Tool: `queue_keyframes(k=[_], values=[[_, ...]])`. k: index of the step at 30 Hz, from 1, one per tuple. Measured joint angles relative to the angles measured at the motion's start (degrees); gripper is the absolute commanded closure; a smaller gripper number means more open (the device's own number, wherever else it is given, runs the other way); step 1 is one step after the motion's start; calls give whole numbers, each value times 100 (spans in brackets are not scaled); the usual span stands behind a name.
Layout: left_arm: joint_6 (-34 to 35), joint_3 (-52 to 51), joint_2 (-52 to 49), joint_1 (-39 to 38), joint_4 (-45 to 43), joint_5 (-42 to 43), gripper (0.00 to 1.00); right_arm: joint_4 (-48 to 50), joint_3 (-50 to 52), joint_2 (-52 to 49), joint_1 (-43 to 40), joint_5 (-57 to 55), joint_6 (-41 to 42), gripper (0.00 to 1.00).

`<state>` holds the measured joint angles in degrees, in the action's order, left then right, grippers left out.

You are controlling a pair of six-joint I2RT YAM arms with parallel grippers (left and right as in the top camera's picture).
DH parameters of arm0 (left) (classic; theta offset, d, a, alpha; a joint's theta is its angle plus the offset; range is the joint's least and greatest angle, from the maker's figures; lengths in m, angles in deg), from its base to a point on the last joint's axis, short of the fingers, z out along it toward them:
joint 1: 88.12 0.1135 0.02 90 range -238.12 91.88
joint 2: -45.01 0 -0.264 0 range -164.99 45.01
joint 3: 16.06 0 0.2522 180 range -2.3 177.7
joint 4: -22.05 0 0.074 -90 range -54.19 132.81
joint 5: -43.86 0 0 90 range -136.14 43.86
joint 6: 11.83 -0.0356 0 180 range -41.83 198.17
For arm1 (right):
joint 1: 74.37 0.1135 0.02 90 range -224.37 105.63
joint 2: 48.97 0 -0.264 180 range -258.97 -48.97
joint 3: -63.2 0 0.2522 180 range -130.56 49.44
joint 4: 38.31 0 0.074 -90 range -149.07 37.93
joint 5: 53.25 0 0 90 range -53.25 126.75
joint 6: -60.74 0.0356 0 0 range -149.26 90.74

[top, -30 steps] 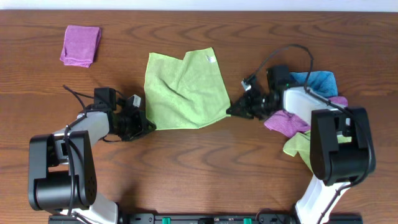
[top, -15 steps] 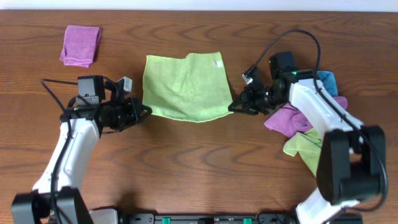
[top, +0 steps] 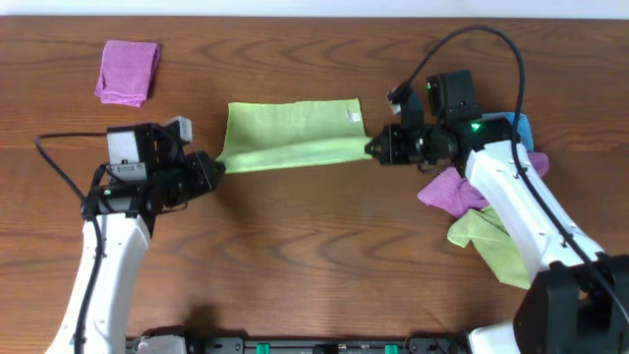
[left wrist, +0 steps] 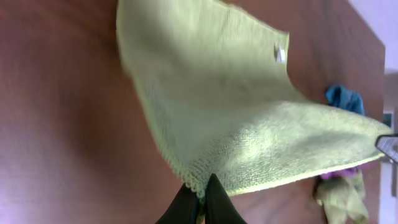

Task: Fold the cloth
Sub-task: 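Lift the near edge and fold it over toward the far edge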

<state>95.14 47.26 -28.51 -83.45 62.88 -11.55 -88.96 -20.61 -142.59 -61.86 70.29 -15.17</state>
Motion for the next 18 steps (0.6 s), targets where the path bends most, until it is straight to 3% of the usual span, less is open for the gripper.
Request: queue_keyframes(k=[12, 18], values=[[474, 48, -2059, -103, -2514, -57, 94, 1853, -31, -1185, -17, -214, 555, 98], [557, 1005, -3106, -105, -2704, 85, 94, 3224, -50, -1429, -107, -334, 975, 99]])
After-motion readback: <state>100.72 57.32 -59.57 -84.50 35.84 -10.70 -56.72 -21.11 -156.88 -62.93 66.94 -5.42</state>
